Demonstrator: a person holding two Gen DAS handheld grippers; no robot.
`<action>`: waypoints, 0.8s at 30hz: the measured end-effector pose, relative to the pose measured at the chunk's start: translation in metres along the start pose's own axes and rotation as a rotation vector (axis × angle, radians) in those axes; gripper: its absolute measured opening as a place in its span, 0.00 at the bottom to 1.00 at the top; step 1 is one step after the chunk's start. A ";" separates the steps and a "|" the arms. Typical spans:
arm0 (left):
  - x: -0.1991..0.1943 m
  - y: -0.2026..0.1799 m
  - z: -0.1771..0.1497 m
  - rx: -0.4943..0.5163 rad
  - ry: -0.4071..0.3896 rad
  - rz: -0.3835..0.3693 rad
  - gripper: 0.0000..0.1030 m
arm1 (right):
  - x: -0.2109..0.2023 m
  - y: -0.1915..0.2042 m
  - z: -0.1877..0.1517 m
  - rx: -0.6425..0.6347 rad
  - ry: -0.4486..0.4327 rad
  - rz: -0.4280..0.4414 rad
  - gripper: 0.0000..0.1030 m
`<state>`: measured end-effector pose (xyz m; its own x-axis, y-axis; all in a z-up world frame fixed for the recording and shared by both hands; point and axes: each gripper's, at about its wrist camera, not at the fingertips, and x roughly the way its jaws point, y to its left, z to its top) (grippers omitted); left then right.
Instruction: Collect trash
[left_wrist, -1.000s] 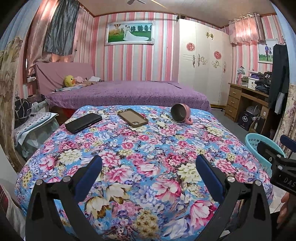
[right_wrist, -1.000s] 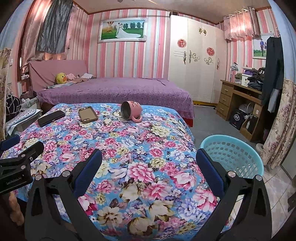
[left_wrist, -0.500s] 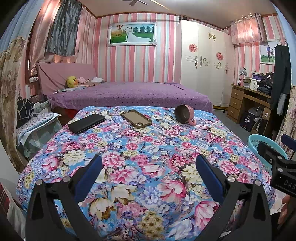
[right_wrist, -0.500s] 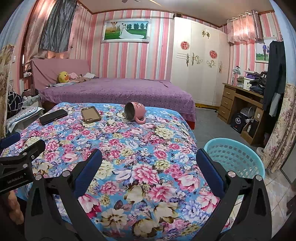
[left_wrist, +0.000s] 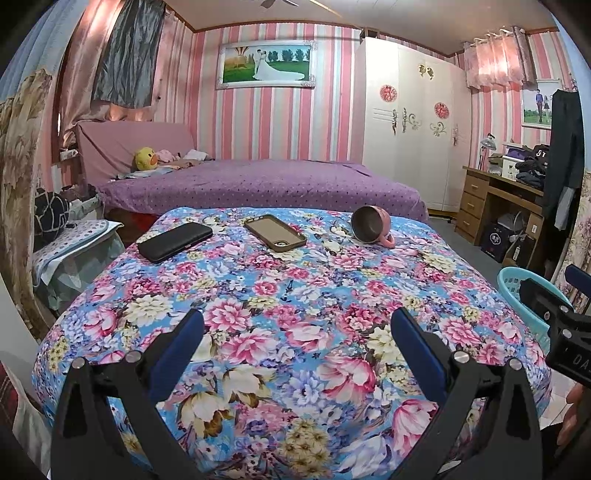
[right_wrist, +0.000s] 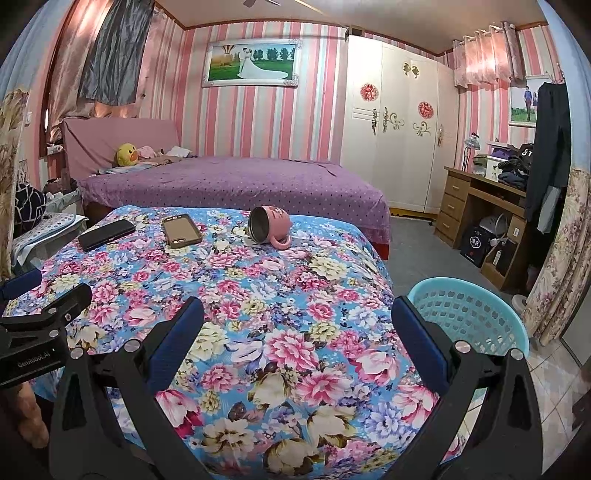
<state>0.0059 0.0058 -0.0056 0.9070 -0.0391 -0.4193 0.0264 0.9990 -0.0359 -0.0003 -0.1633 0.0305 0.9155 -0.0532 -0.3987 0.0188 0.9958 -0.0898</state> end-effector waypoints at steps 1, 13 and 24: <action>0.000 0.000 0.000 0.001 -0.001 0.004 0.96 | 0.000 -0.001 0.000 0.000 0.000 0.000 0.96; -0.002 0.001 0.000 -0.002 -0.006 0.007 0.96 | 0.004 -0.004 -0.001 0.001 0.006 -0.012 0.96; -0.005 0.003 0.003 -0.007 -0.016 0.004 0.96 | 0.006 -0.005 -0.002 0.005 0.010 -0.024 0.96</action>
<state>0.0025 0.0092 -0.0012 0.9136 -0.0350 -0.4051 0.0203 0.9990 -0.0404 0.0039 -0.1692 0.0267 0.9108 -0.0777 -0.4054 0.0425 0.9945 -0.0953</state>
